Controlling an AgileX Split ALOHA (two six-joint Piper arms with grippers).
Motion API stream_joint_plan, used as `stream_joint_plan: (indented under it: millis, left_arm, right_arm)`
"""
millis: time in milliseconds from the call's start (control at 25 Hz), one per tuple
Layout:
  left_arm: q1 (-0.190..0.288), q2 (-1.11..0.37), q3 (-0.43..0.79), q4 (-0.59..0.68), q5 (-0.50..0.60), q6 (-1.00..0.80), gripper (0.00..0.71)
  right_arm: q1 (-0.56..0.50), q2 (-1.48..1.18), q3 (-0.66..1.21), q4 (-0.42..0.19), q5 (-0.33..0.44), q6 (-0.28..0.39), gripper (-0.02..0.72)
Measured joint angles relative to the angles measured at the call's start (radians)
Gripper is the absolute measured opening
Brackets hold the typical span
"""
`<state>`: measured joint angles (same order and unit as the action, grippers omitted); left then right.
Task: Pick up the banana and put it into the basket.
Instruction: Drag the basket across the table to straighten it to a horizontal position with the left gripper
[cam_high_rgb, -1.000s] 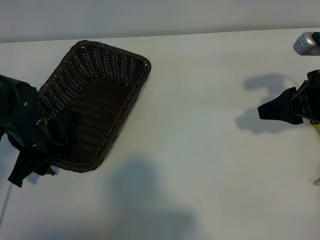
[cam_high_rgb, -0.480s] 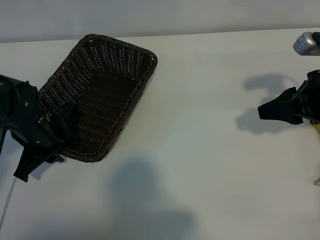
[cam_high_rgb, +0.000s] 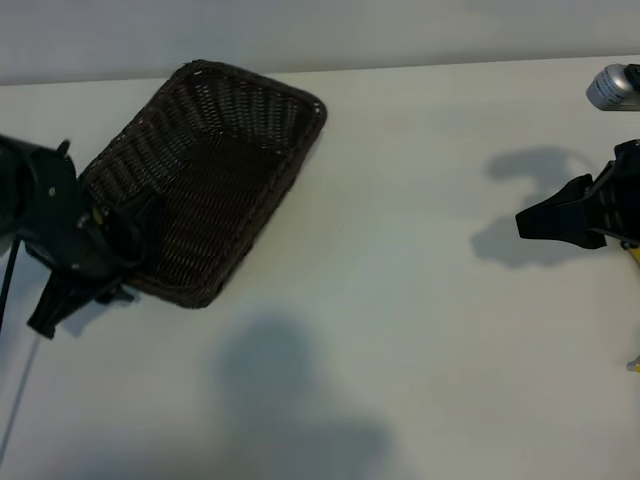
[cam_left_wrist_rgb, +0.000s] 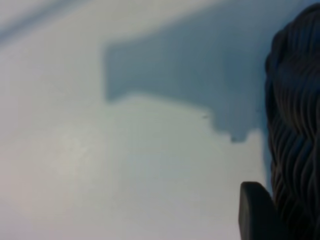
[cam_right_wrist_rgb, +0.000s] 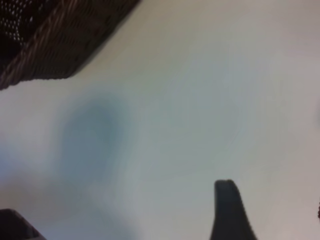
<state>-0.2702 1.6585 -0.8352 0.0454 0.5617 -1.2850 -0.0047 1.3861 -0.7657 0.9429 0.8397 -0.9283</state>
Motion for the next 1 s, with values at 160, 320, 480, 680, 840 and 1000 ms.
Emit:
stream_joint_plan:
  millis: [160,320,480,680,840,1000]
  left_arm:
    - [0.0,0.001,-0.075,-0.052,0.021,0.167,0.16]
    - [0.0,0.002,-0.141,-0.071,0.064,0.311,0.158]
    - [0.003,0.012,-0.214,-0.073,0.122,0.458,0.158]
    - [0.014,0.025,-0.324,-0.122,0.192,0.686,0.158]
    - [0.015,0.096,-0.42,-0.2,0.271,0.914,0.158]
    - [0.015,0.2,-0.511,-0.274,0.34,1.096,0.158]
  right_arm:
    - [0.0,0.0,0.0,0.0,0.0,0.0,0.438]
    - [0.0,0.0,0.0,0.0,-0.001,0.0,0.438]
    - [0.0,0.0,0.0,0.0,-0.001,0.0,0.438]
    - [0.0,0.0,0.0,0.0,-0.001,0.0,0.438]
    - [0.0,0.0,0.0,0.0,-0.001,0.0,0.438]
    - [0.0,0.0,0.0,0.0,-0.001,0.0,0.438]
